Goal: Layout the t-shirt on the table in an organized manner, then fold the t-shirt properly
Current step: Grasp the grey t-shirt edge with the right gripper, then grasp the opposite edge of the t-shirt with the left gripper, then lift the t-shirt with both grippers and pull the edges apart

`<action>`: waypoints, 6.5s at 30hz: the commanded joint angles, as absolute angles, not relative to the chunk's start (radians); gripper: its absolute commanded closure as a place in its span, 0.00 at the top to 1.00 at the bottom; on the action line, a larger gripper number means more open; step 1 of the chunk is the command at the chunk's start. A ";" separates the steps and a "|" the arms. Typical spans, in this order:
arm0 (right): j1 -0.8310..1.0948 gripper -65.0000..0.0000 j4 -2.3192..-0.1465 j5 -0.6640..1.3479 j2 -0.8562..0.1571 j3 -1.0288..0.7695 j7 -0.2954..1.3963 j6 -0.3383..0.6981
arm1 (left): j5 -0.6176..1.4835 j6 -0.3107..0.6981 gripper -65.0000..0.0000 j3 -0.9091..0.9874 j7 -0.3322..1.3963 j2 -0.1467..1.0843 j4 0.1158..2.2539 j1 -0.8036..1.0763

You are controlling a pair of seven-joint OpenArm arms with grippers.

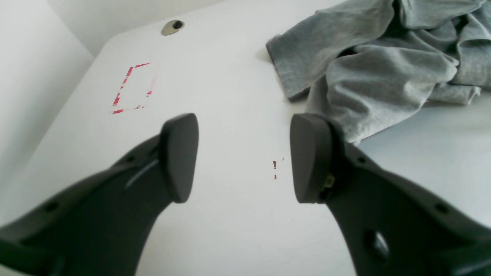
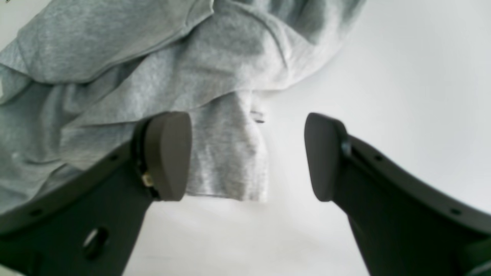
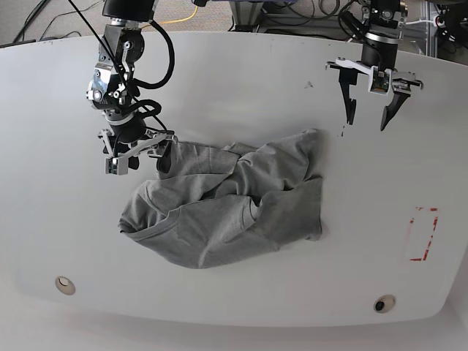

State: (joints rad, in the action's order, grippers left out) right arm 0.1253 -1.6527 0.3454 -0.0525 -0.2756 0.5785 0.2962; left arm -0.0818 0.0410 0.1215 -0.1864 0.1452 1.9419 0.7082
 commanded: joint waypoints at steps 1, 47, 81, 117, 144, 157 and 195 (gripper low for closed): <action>0.111 0.68 -1.633 0.378 -0.073 -0.278 0.553 0.317 | -0.076 0.035 0.55 0.124 -0.213 0.151 1.960 0.713; 0.114 0.33 -1.440 0.394 -0.068 -0.245 0.506 0.380 | -0.077 0.035 0.55 0.128 -0.213 0.151 1.959 0.714; 0.314 0.00 -1.922 0.389 -0.067 -0.202 0.582 0.369 | -0.019 0.035 0.56 0.142 -0.137 0.150 1.959 0.604; 0.331 0.00 -1.972 0.387 -0.071 -0.202 0.584 0.374 | 0.456 0.133 0.66 0.171 0.308 0.147 1.673 0.188; 0.357 0.00 -2.038 0.395 -0.073 -0.205 0.581 0.378 | 0.456 0.137 0.66 0.028 0.326 0.130 1.531 0.197; 0.344 0.00 -2.038 0.392 -0.073 -0.206 0.581 0.378 | 0.456 0.137 0.63 0.010 0.326 0.128 1.461 0.162; 0.110 0.00 -2.034 0.387 -0.200 -0.348 0.581 0.371 | 0.455 0.137 0.00 0.148 0.329 0.222 1.652 0.136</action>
State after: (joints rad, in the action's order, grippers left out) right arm 0.1360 -2.0144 0.3733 -0.1799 -0.3294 0.6136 0.3706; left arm 0.4500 0.1375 0.1432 0.3492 0.2066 1.6257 0.1444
